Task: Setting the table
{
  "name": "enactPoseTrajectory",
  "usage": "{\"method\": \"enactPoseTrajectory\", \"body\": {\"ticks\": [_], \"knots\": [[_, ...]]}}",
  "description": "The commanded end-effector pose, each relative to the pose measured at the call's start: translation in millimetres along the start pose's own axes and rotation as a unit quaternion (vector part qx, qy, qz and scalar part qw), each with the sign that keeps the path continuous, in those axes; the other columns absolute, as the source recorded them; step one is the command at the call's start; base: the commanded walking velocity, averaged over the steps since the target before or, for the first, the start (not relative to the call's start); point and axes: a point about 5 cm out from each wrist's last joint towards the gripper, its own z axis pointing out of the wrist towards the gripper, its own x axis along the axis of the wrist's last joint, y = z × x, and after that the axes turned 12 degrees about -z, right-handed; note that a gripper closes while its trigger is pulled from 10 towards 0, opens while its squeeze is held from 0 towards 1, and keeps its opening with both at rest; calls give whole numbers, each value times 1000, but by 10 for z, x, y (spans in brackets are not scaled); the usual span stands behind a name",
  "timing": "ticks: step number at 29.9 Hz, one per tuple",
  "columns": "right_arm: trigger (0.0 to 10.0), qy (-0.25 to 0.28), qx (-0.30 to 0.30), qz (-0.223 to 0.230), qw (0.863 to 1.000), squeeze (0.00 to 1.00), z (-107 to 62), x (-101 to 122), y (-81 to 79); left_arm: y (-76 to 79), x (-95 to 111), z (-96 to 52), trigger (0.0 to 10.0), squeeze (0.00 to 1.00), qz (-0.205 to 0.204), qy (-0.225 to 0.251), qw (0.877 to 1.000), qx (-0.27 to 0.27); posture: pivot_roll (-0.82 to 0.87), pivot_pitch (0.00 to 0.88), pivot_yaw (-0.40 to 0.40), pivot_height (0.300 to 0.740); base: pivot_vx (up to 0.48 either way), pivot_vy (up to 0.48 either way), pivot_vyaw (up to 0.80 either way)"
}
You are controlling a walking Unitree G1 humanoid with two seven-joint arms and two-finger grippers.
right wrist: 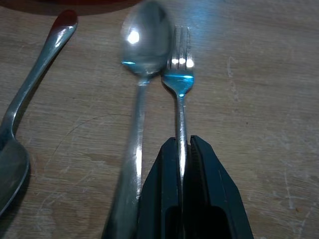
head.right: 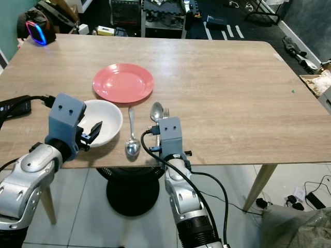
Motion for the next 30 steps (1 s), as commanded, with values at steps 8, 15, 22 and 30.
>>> {"method": "enactPoseTrajectory", "body": {"ticks": [8,15,22,30], "knots": [[0,-92,3,13,996,0,-6,-358,66,-30,-29,-34,10000,0,-3,-6,1000,11,62,187,47,740,0,0,0],[10000,-61,0,-1,998,0,109,-212,187,-16,-31,-20,10000,0,-5,-5,1000,10,62,185,48,740,0,0,0],[10000,-71,17,1,997,1000,170,-193,167,-30,-25,-25,10000,0,-4,-4,1000,12,65,185,45,740,0,0,0],[10000,-97,21,29,995,0,247,-191,170,-31,-29,-29,10000,0,-6,-3,1000,15,59,184,34,740,0,0,0]]}}
